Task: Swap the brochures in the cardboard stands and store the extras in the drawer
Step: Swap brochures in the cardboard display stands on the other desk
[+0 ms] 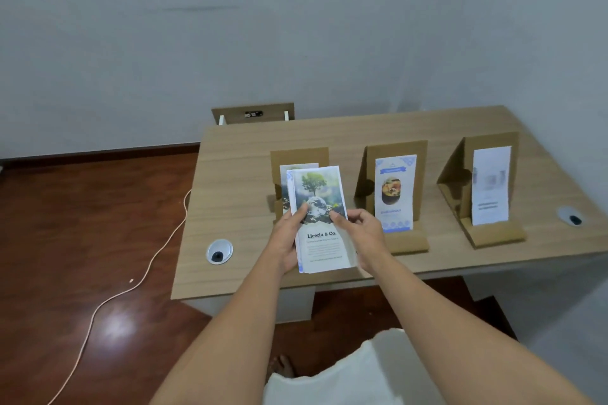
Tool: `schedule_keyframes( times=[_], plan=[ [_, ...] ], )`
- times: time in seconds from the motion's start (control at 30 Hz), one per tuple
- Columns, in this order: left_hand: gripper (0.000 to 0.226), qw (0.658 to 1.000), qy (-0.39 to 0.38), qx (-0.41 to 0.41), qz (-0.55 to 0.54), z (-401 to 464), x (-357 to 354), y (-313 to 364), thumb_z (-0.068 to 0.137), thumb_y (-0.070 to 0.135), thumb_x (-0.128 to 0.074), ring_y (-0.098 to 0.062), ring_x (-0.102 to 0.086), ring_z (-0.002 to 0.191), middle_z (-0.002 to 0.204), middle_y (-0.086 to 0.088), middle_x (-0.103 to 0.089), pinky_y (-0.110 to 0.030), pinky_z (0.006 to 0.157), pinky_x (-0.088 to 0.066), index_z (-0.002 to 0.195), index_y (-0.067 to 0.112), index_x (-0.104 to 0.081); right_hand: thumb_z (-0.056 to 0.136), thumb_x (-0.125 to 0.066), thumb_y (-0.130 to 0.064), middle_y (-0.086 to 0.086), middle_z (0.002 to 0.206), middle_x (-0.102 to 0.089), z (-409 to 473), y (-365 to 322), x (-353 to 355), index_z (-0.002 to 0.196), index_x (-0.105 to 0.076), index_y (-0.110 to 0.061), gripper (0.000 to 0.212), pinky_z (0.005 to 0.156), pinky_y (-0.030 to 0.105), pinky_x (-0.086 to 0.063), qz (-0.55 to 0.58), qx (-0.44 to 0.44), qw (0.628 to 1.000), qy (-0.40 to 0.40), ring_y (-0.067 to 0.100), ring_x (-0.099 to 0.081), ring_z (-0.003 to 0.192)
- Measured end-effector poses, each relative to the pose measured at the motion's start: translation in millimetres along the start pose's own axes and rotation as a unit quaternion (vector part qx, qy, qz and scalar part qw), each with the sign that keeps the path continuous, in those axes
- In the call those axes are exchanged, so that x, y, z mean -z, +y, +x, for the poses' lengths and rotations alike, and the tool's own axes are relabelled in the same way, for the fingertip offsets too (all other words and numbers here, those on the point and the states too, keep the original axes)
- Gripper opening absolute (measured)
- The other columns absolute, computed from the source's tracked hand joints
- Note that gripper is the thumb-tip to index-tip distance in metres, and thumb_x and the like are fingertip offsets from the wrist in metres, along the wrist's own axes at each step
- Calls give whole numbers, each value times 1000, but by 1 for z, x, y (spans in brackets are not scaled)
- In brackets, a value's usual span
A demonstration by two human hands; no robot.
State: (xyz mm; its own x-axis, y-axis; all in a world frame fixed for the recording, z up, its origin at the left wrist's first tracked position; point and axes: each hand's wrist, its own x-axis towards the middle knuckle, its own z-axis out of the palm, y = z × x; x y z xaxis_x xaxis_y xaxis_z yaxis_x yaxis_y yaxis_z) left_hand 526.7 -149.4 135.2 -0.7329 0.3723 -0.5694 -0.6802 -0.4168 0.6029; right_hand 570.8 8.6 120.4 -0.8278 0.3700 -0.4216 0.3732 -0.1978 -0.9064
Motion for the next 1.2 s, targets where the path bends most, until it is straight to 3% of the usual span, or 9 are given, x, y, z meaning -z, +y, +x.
schedule_keyframes(
  times=[0.13, 0.33, 0.4, 0.47, 0.57, 0.77, 0.9, 1.03, 1.2],
  plan=[
    [55, 1000, 9, 11, -8, -10, 15, 5, 108, 38, -52, -48, -53, 140, 147, -30, -58, -63, 117, -41, 151, 4, -52, 74, -89, -32, 4, 86, -81, -2, 5, -10, 92, -71, -7, 35, 62, 33, -62, -16, -5, 1000, -5, 23, -79, 77],
    [54, 999, 5, 26, -28, -12, 39, 12, 109, 41, -49, -45, -53, 141, 146, -26, -61, -54, 107, -51, 150, 6, -55, 79, -86, -29, 5, 76, -80, -8, 6, -28, 79, -73, -6, 26, 51, 22, -56, 20, -11, 1000, -14, 13, -76, 62],
    [52, 999, 12, 30, -27, -10, 45, 16, 109, 40, -51, -46, -54, 140, 145, -27, -61, -58, 112, -47, 149, 7, -56, 82, -84, -28, 5, 77, -80, -11, 6, -34, 77, -74, -8, 23, 52, 23, -56, 27, -13, 999, -19, 14, -76, 64],
    [48, 999, 24, 24, -25, -8, 50, 19, 108, 35, -54, -47, -56, 138, 144, -28, -62, -63, 117, -42, 147, 6, -57, 85, -82, -28, 6, 81, -81, -12, 4, -38, 82, -76, -7, 22, 53, 23, -57, 31, -16, 999, -25, 16, -77, 67],
    [40, 998, 62, -22, -23, -1, 56, 20, 105, 22, -62, -51, -62, 129, 137, -30, -66, -69, 111, -45, 141, 4, -61, 89, -78, -28, 6, 90, -82, -13, 1, -43, 97, -78, -8, 21, 58, 26, -59, 38, -20, 998, -51, 20, -79, 79],
    [25, 992, 110, -63, -12, 0, 65, 22, 94, 14, -77, -39, -75, 97, 120, -27, -75, -65, 95, -58, 119, 8, -75, 86, -81, -25, 2, 93, -82, -10, -3, -58, 105, -70, -13, 25, 56, 23, -58, 20, -12, 998, -57, 19, -80, 81],
    [36, 990, 118, -74, -6, 0, 67, 23, 91, 18, -81, -43, -74, 103, 121, -27, -75, -67, 98, -55, 123, 4, -73, 84, -82, -21, 5, 89, -81, -5, 1, -63, 95, -64, -9, 24, 56, 26, -58, 9, -22, 999, -42, 21, -80, 79],
    [43, 992, 109, -59, -12, -3, 73, 25, 97, 31, -74, -48, -70, 117, 121, -26, -75, -67, 101, -54, 130, 4, -69, 84, -82, -16, 7, 86, -81, -1, 5, -65, 88, -60, -8, 23, 57, 25, -58, 15, -26, 998, -46, 20, -79, 76],
    [43, 994, 93, -57, -27, -4, 74, 24, 103, 31, -66, -50, -65, 125, 128, -28, -71, -69, 108, -48, 137, 3, -64, 83, -83, -14, 8, 85, -81, 1, 6, -64, 85, -58, -9, 25, 57, 29, -59, 23, -33, 998, -48, 24, -80, 79]
  ],
)
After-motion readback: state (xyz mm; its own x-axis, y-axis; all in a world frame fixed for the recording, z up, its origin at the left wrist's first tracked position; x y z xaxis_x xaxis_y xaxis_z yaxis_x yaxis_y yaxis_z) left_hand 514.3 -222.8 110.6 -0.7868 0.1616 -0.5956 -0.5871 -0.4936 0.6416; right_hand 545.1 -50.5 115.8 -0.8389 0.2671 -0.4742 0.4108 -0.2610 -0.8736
